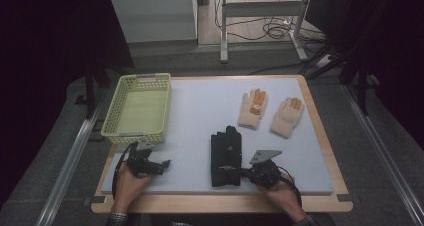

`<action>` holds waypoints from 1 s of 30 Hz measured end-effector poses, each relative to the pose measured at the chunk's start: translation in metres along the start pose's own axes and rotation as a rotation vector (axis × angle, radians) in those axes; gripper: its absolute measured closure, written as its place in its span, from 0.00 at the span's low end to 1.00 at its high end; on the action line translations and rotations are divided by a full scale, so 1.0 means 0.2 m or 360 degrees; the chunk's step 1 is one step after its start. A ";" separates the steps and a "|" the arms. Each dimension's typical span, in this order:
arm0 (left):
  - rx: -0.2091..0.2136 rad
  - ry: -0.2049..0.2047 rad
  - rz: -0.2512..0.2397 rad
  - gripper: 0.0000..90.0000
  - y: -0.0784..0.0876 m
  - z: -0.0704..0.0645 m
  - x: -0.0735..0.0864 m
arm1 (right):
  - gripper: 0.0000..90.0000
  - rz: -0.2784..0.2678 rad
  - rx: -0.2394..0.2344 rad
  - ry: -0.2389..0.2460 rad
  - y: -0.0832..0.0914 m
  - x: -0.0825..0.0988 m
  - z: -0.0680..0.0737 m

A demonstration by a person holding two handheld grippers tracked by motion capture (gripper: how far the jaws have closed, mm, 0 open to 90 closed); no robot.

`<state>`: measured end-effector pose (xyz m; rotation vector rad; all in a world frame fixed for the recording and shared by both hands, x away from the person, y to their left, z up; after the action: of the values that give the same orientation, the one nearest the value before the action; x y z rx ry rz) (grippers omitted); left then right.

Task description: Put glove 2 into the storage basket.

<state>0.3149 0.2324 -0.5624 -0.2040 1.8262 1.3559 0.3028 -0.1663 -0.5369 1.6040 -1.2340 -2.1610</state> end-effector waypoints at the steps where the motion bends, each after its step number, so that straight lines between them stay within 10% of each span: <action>1: 0.0001 0.0000 0.0000 0.02 0.00 0.00 0.00 | 0.99 0.0002 -0.0011 0.0001 -0.01 -0.01 0.01; 21: -0.0006 -0.0013 0.0015 0.02 0.00 0.00 0.00 | 0.98 -0.0037 -0.0075 0.0106 -0.30 -0.24 0.13; 30: -0.0003 -0.0010 0.0016 0.02 0.00 0.00 0.00 | 0.93 -0.0052 0.0018 0.0108 -0.19 -0.20 0.07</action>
<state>0.3151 0.2326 -0.5619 -0.1918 1.8231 1.3641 0.3187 -0.1117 -0.5339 1.6984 -1.2105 -2.1039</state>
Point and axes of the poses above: each handheld gripper's, and its own axes: y roughly backward along the jaws, x roughly out of its underside, z roughly to its left, the point moved 1 cm from there along -y, roughly forward along the jaws, and after that the axes turned 1 degree about y, right-handed, at the moved point
